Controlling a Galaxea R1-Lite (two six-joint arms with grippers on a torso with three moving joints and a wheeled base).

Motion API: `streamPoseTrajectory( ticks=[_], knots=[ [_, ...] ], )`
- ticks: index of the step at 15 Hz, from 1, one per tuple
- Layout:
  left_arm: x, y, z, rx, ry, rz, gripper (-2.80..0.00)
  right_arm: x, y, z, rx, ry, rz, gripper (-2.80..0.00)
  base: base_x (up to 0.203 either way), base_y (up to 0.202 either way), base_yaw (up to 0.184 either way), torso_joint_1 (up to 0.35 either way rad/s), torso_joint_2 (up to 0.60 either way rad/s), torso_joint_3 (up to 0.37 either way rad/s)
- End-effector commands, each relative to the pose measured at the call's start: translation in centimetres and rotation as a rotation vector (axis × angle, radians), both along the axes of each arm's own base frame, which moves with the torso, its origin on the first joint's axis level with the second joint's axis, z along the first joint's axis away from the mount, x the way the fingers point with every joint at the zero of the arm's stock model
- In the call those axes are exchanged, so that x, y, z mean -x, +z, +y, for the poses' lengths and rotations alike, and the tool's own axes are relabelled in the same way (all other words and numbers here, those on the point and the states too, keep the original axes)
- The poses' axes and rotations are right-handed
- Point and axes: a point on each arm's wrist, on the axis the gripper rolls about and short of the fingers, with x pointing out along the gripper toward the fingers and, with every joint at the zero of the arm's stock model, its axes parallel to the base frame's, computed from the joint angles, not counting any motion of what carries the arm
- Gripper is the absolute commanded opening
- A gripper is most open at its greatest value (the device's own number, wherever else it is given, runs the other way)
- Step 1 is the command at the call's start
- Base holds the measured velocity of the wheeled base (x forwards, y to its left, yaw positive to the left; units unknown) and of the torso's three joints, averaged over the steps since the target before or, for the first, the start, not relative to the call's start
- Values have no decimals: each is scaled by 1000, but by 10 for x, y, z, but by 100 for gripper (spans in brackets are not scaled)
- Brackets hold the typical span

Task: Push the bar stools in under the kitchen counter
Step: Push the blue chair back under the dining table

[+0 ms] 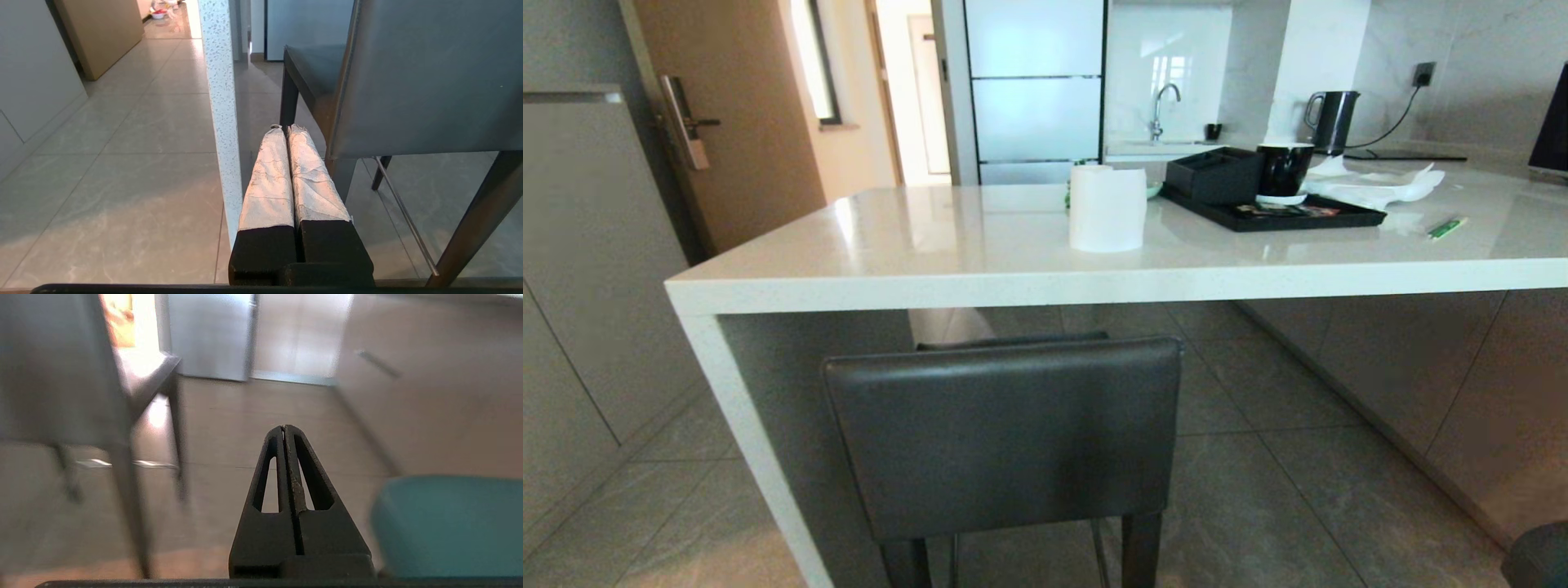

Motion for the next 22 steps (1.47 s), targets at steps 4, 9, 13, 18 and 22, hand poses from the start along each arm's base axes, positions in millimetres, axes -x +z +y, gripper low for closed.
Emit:
streamPoseTrajectory(
  ticks=[4, 9, 13, 18, 22],
  knots=[
    [0, -1, 0, 19, 11, 11, -280, -1, -8, 0, -98, -10, 77, -280, 0, 0, 0, 0, 0, 0],
    [1, -1, 0, 23, 8, 22, -280, -1, -8, 0, -102, -12, 70, -280, 0, 0, 0, 0, 0, 0],
    [1, -2, 1, 57, 30, 26, -280, -1, -8, 0, -104, -12, 70, -280, 0, 0, 0, 0, 0, 0],
    [1, -2, 1, 58, 30, 27, -280, -1, -8, 0, -102, -11, 70, -280, 0, 0, 0, 0, 0, 0],
    [1, -1, 1, 58, 30, 26, -280, -1, -8, 0, -102, -11, 70, -280, 0, 0, 0, 0, 0, 0]
  ],
)
